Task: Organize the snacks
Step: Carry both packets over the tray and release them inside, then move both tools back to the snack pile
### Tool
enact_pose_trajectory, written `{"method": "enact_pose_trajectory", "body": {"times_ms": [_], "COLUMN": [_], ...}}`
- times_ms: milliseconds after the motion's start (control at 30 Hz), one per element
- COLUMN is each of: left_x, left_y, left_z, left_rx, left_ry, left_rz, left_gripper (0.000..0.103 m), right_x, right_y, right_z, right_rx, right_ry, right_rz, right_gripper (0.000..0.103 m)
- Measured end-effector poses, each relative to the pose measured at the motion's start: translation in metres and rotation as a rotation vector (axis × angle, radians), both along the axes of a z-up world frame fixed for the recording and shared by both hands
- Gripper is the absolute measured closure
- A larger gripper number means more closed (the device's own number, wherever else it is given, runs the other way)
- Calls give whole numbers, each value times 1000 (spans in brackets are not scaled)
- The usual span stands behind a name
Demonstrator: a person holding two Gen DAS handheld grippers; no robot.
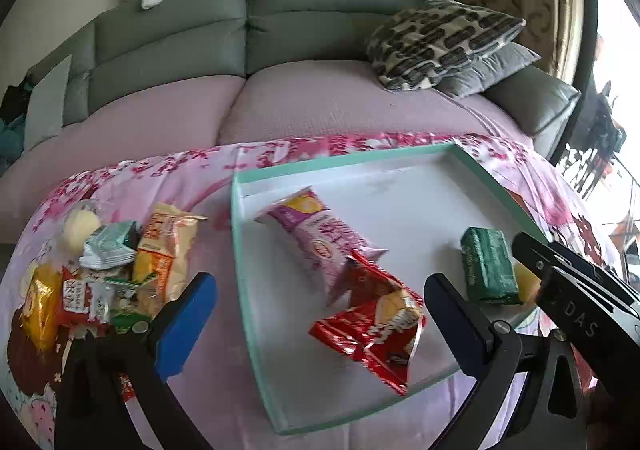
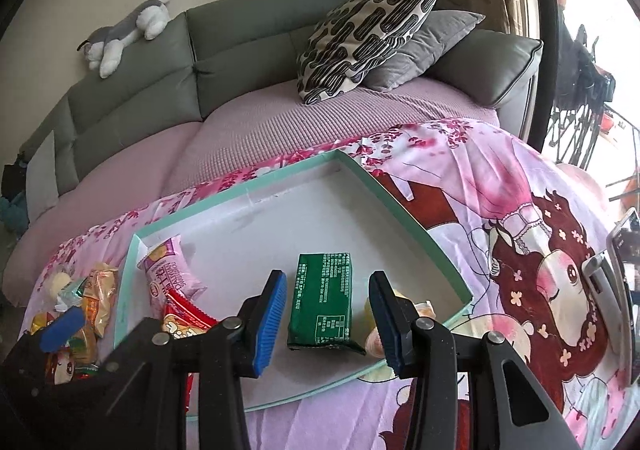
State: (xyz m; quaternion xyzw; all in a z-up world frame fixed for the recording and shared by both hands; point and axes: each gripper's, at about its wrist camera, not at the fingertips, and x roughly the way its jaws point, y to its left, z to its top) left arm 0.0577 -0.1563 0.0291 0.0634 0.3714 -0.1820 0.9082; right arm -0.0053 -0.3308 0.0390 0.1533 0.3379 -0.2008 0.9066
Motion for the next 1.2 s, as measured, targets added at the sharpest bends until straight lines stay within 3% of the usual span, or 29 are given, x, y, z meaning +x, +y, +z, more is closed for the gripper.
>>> {"method": "enact_pose_trajectory", "body": {"times_ms": [233, 433, 500, 600, 767, 1200], "left_x": [7, 19, 21, 23, 22, 21], "left_y": [34, 76, 90, 108, 126, 142], "left_z": [8, 3, 1, -2, -3, -4], "left_rx": [-48, -60, -58, -52, -56, -55], "left_ry": [-10, 9, 17, 22, 26, 53], "left_rz": [142, 273, 316, 374, 418, 415], "left_gripper": [0, 0, 0, 0, 0, 0], "right_x": [2, 9, 12, 14, 17, 20], "right_y": [3, 16, 21, 29, 36, 56], "right_z": [-4, -9, -9, -9, -10, -6], "right_rx": [-2, 13, 9, -2, -31, -48], "right_ry": [20, 24, 23, 16, 16, 4], "right_rz": [10, 56, 72, 87, 95, 112], "right_gripper": [57, 44, 20, 0, 0, 0]}}
